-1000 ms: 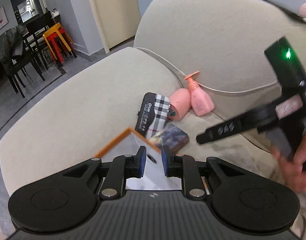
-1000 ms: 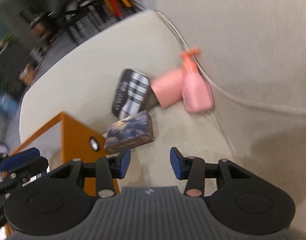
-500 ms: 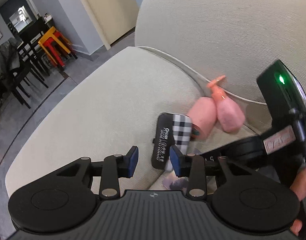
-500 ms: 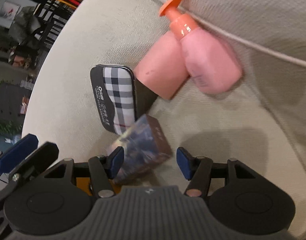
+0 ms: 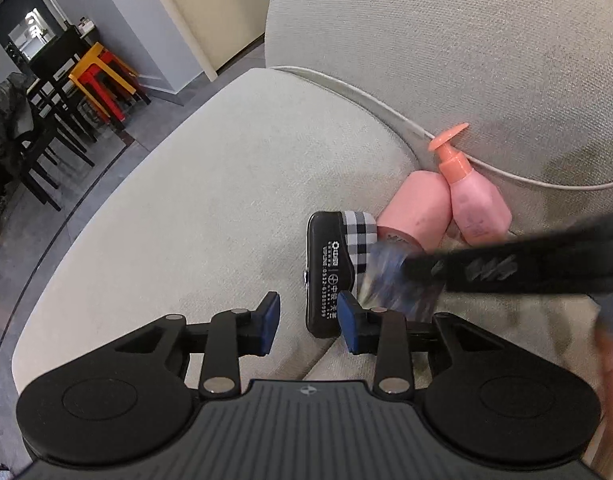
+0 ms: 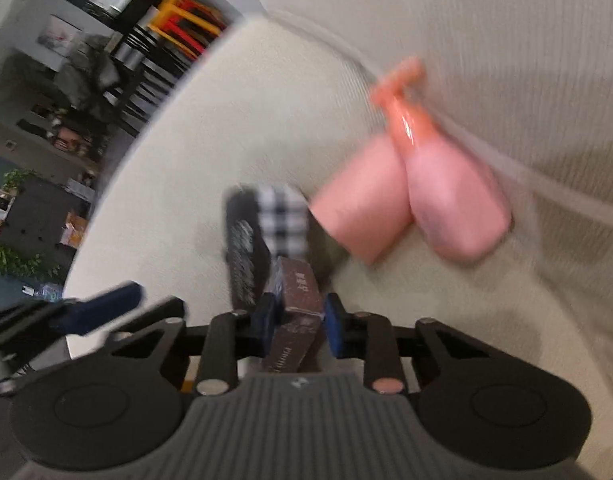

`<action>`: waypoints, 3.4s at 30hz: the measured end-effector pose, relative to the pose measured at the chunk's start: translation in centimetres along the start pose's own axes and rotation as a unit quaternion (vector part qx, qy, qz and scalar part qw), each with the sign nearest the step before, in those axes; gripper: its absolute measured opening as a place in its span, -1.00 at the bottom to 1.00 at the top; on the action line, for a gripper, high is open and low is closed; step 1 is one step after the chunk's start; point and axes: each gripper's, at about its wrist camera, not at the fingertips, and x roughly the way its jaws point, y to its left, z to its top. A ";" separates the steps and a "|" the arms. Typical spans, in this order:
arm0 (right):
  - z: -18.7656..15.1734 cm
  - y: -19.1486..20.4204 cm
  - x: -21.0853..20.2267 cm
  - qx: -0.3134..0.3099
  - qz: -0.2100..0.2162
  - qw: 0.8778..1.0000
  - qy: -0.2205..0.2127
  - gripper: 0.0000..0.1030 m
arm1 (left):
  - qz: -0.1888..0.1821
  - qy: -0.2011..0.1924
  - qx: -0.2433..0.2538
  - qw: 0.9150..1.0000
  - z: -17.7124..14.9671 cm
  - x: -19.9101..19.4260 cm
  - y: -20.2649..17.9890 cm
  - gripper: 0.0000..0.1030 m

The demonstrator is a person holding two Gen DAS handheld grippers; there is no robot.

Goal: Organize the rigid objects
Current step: 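Grasp the plaid tin with the left tool while the right tool grasps the small picture box, then carry the plaid tin and picture box over the orange box with both tools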

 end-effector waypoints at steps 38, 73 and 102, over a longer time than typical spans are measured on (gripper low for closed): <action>1.5 -1.6 0.4 -0.007 -0.003 1.000 -0.016 -0.48 | -0.050 0.102 0.045 0.993 3.5 8.4 -0.5 -0.05; 1.9 -1.8 2.2 0.008 0.000 1.000 0.029 -0.39 | -0.070 0.108 0.022 0.991 2.5 7.2 -2.3 -0.60; 0.3 5.9 -7.5 -0.240 0.090 0.966 -0.021 -0.60 | -0.046 -0.050 -0.178 0.982 -7.3 -14.5 6.7 -0.64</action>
